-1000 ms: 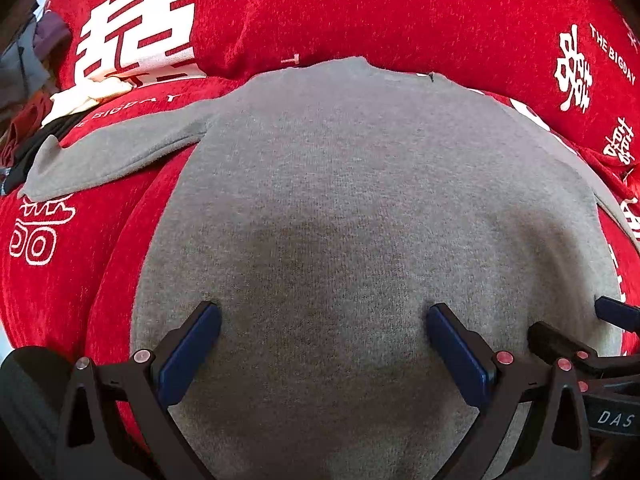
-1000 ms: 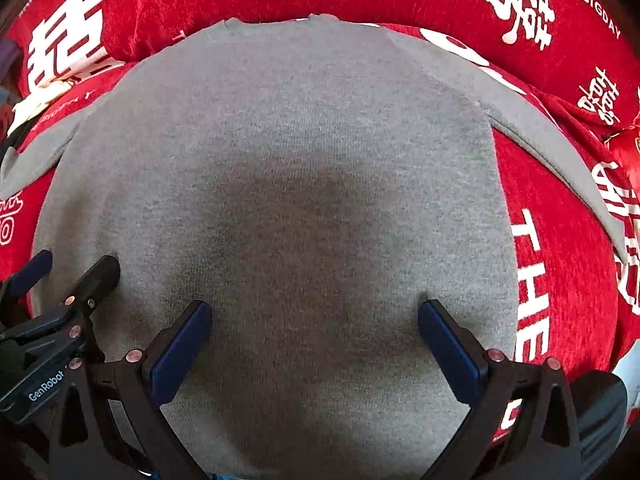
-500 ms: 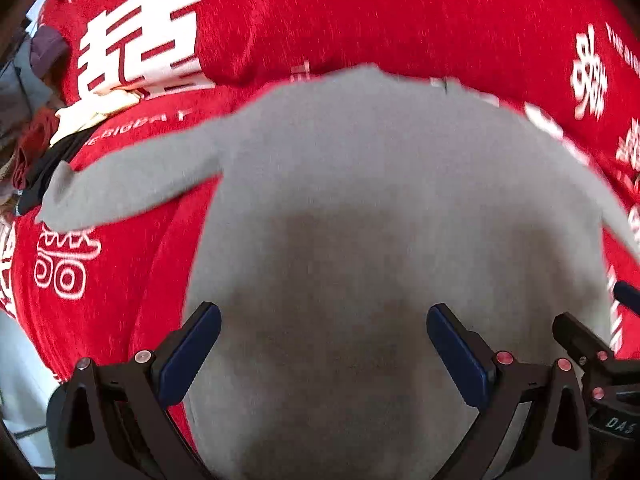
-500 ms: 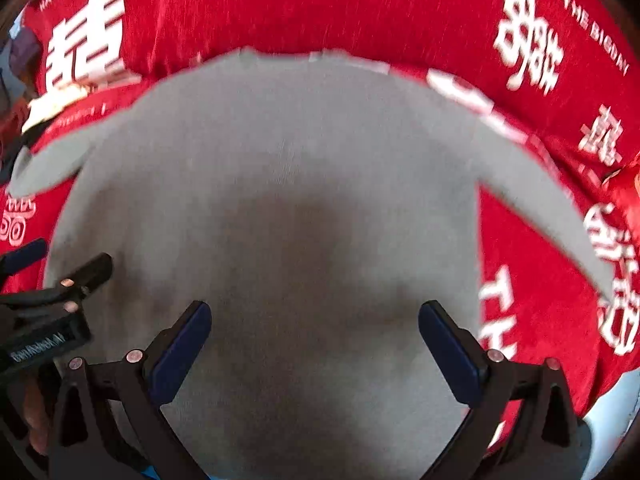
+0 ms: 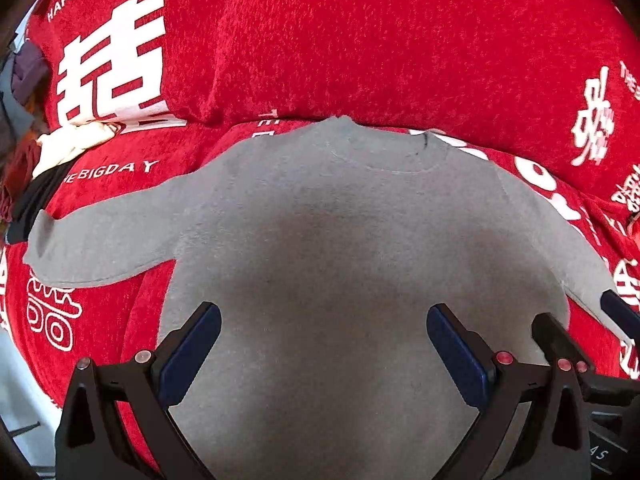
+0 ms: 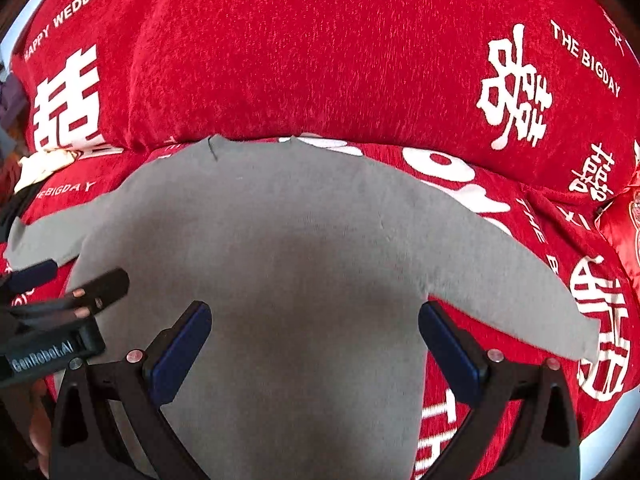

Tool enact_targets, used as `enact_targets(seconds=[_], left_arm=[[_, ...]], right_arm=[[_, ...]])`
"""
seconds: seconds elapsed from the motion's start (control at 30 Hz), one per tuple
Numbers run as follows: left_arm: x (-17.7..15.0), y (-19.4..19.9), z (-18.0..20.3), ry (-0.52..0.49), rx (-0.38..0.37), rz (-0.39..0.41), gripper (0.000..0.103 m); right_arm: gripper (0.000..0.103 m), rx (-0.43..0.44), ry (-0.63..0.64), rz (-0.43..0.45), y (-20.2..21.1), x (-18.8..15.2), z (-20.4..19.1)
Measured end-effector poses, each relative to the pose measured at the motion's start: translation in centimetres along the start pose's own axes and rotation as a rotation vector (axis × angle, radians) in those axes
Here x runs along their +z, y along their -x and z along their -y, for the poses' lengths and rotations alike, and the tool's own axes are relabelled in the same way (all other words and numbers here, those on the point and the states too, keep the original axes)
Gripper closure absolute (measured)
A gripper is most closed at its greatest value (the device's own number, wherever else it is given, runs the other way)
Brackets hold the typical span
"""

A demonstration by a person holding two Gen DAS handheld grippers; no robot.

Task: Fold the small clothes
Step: 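Grasp the grey sweater's sleeve cuff with the right gripper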

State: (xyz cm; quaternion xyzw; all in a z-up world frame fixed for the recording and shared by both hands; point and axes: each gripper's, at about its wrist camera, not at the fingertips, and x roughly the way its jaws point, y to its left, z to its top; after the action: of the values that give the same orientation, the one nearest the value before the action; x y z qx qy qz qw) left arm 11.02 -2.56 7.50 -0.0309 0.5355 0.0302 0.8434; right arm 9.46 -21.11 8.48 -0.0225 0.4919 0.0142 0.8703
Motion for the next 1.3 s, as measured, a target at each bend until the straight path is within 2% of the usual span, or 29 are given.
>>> enact_targets(seconds=[0.17,0.33,0.5,0.6,0.7,0.73,0.83,0.93,1.03,1.1,1.17,1.2,1.3], left_arm=[[1.2,-1.3,1.0,0.028,0.006,-0.026,0.0],[2.7,-2.3,4.3,-0.004,0.024,-0.033,0.0],[3.8,-3.7,9.5,-0.08,0.011,-0.034,0.0],[3.8,-4.8,11.8,-0.088,0.025,-0.057,0.0],[3.7,-5.7,13.7,-0.094,0.003,-0.091,0.0],[3.6,-5.8,14.3,-0.102,0.008,-0.092,0.0],[3.8,-6.3,16.4,-0.14,0.01,-0.096,0.0],[4.1,-7.1,18.9,-0.181,0.002,-0.109,0.0],[4.1,-7.7,21.1,-0.213,-0.015,-0.126,0.0],[4.0,-8.3,22.5,-0.224,-0.028,-0.147,0.0],[3.8,-8.7,23.4,-0.239,-0.036,-0.162,0.0],[3.7,-8.8,23.9,-0.246,-0.036,-0.163,0.0],[3.4,-7.8,24.2,-0.247,-0.038,-0.111,0.0]], right_arm=[[0.0,0.011,-0.03,0.002,-1.4,0.9,1.3],[0.0,-0.003,-0.082,-0.003,-2.4,1.2,4.2],[0.0,0.015,-0.173,-0.008,-3.7,1.1,9.3],[0.0,0.068,-0.243,-0.027,-6.0,1.7,12.7],[0.0,0.093,-0.319,-0.052,-7.7,1.5,16.0],[0.0,0.097,-0.338,-0.069,-8.0,1.1,17.0],[0.0,0.035,-0.409,-0.103,-8.4,-1.2,21.4],[0.001,0.029,-0.437,-0.065,-6.8,-3.5,25.4],[0.001,-0.115,-0.49,-0.096,-5.8,-5.9,29.9],[0.001,-0.142,-0.567,-0.13,-5.8,-7.9,33.3],[0.001,-0.113,-0.68,-0.09,-4.0,-10.1,36.7],[0.001,-0.125,-0.716,-0.072,-2.8,-11.0,37.6],[0.001,-0.106,-0.785,0.016,0.8,-13.6,38.9]])
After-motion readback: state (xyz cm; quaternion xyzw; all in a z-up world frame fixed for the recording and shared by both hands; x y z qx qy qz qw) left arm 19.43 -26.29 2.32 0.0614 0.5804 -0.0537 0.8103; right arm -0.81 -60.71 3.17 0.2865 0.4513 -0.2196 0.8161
